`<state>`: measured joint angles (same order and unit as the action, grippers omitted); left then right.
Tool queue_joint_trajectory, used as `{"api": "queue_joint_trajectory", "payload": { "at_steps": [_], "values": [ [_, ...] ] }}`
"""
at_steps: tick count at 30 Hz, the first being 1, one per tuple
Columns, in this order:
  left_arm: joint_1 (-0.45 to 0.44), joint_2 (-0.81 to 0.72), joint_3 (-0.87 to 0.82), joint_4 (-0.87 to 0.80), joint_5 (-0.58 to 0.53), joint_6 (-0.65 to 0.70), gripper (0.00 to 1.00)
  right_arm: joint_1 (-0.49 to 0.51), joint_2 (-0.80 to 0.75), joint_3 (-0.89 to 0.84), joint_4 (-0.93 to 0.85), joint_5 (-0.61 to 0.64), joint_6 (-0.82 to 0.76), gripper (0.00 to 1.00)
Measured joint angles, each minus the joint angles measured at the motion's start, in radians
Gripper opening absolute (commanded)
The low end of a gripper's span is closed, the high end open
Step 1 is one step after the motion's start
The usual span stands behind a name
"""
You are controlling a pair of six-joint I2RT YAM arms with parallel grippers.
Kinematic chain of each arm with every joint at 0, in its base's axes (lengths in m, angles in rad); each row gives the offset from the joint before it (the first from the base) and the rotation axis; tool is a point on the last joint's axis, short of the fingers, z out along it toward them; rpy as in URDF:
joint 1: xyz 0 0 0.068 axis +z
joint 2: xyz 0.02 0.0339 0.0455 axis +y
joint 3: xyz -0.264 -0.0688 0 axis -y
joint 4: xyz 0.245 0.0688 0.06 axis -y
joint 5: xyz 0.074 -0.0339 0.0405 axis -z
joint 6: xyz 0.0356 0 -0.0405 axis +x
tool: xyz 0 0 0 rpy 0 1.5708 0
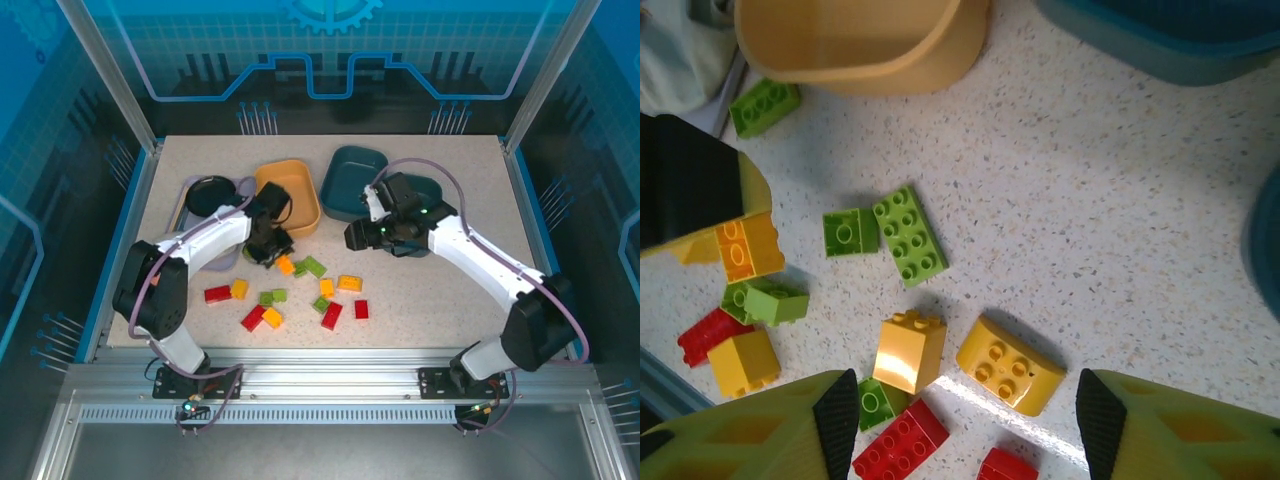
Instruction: Sort the legos into containers by color
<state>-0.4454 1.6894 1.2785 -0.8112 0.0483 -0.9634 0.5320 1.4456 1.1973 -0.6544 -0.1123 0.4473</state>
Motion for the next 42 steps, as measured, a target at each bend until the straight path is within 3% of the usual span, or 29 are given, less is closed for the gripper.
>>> {"api": "queue_joint_trajectory", "payload": {
  "at_steps": [5,12,17,19,21,24,32,35,40,42],
  "values": [
    [-0.051,0.133,0.319,0.029,0.005,0.051,0.26,-0.075,-0.041,-0.048,0.061,-0.003,0.068,0.62],
    [-0.053,0.525,0.757,0.058,0.004,0.131,0.28,-0.127,-0.041,-0.058,0.092,-0.016,0.115,0.62],
    [-0.049,0.776,1.071,0.041,0.011,0.161,0.34,-0.132,-0.041,-0.058,0.087,-0.032,0.122,0.62],
    [-0.047,0.830,1.128,0.039,0.021,0.159,0.43,-0.132,-0.041,-0.059,0.076,-0.035,0.118,0.63],
    [-0.042,0.852,1.141,0.038,0.034,0.150,0.52,-0.132,-0.041,-0.061,0.064,-0.036,0.108,0.63],
    [-0.035,0.863,1.147,0.035,0.052,0.149,0.59,-0.122,-0.041,-0.070,0.040,-0.030,0.077,0.64],
    [-0.031,0.820,1.153,0.017,0.072,0.139,0.64,0.061,0.004,-0.058,-0.016,0.005,-0.084,0.66],
    [-0.026,0.671,0.993,0.018,0.067,0.119,0.65,0.154,0.101,-0.008,-0.034,0.026,-0.146,0.67],
    [0.035,0.230,0.548,0.050,0.035,0.072,0.67,0.268,0.303,0.122,-0.063,0.078,-0.205,0.70],
    [0.078,0.066,0.401,0.063,0.022,0.069,0.72,0.282,0.370,0.172,-0.074,0.092,-0.217,0.69]
  ]
}}
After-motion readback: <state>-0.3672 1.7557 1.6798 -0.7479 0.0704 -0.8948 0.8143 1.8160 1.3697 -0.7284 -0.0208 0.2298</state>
